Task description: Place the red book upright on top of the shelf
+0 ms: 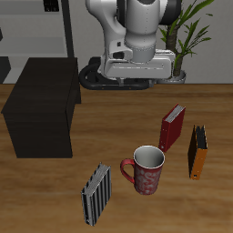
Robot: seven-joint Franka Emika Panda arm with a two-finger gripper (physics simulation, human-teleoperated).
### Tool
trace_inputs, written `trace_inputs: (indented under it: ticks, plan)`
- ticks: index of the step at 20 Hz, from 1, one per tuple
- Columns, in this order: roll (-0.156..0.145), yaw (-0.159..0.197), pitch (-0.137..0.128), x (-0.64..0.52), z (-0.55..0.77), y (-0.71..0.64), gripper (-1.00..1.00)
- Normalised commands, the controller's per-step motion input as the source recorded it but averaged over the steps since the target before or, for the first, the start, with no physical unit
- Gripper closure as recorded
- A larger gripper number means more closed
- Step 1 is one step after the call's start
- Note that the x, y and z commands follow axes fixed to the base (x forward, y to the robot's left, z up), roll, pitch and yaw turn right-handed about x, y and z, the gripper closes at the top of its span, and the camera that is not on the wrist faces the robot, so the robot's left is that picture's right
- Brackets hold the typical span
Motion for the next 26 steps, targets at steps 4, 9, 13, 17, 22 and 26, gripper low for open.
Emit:
trace_inputs:
  ticks: [4, 9, 13, 17, 22, 26]
  plan:
    - [0.045, -0.089, -0.028, -0.01, -0.06, 0.42, -1.0]
    - [0.031, -0.112, -0.049, 0.02, -0.07, 0.57, -1.0]
    - [0.022, -0.083, 0.022, 0.04, -0.11, 0.42, -1.0]
    - [-0.019, -0.081, -0.085, -0.04, -0.07, 0.4, -1.0]
    - [-0.001, -0.053, 0.007, 0.04, -0.23, 0.18, -1.0]
    - [0.014, -0.022, -0.002, 0.09, -0.25, 0.09, -1.0]
